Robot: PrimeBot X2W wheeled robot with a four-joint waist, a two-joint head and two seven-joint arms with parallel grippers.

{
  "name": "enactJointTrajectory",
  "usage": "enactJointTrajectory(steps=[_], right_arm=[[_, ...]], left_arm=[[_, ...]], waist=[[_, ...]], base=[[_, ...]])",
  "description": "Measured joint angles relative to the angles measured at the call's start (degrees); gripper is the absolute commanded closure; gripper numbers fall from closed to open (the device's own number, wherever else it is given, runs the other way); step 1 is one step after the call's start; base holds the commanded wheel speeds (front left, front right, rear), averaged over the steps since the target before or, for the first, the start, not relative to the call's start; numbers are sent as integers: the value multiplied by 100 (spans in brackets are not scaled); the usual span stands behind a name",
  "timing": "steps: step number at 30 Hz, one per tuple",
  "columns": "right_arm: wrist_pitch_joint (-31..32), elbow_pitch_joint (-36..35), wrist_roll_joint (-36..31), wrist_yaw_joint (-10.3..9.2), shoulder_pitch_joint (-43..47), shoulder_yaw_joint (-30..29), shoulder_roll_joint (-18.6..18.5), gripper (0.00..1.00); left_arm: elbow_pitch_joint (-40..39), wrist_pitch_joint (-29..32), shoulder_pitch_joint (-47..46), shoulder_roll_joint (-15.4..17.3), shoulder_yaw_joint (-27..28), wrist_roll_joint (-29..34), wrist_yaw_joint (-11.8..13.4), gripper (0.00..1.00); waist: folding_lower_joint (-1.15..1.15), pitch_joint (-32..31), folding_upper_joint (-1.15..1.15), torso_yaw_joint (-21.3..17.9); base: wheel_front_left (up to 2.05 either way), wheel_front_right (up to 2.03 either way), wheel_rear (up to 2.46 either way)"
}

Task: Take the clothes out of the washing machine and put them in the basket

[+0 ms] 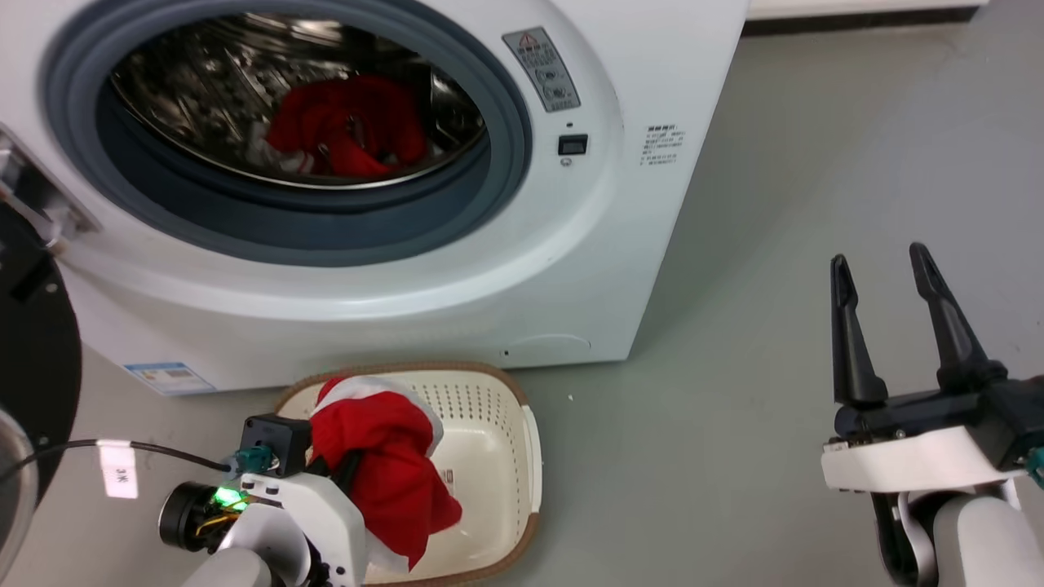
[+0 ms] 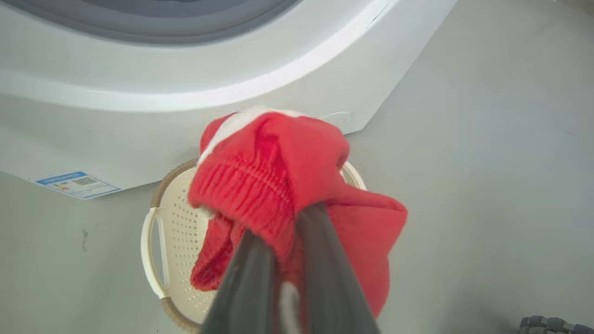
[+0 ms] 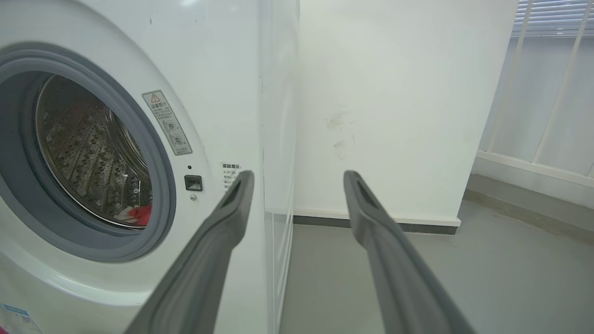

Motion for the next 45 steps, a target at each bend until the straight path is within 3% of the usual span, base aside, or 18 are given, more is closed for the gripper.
enactJointTrajectory(steps=[9, 10, 16, 27, 34, 35, 36, 45], right_arm=[[0, -129, -70, 0, -285, -25, 0, 0], [-1, -196, -67, 0, -378, -32, 0, 0], [0, -342, 31, -1, -570, -76, -2, 0], [0, -557, 178, 0, -767, -241, -2, 0], [0, -563, 200, 0, -774, -205, -1, 0], [0, -555, 199, 0, -775, -197, -1, 0], [0, -539, 191, 0, -775, -188, -1, 0], [0, -403, 123, 0, -782, -156, -1, 0]], left_arm=[[2057, -364, -848, -485, -140, 37, -431, 100], [2714, -485, -1195, -569, -159, 78, -519, 100], [3821, -691, -1814, -690, -107, 65, -632, 100], [5146, -836, -2849, -816, 20, -70, -798, 100], [5650, -971, -3057, -959, -24, -76, -839, 100], [5689, -1005, -3053, -989, -18, -109, -835, 70], [5720, -1027, -3053, -1002, -18, -114, -827, 0], [5879, -1369, -2864, -1178, 14, -221, -780, 0]], waist=[[1, 764, 0, -258], [1, 1045, 0, -383], [1, 1594, 0, -661], [1, 2541, 0, -1054], [1, 2801, 0, -1141], [1, 2786, 0, -1140], [1, 2764, 0, -1138], [1, 2332, 0, -1034]], base=[[0, 0, 0], [0, 0, 0], [0, 0, 0], [0, 0, 0], [0, 0, 0], [0, 0, 0], [0, 0, 0], [0, 0, 0]])
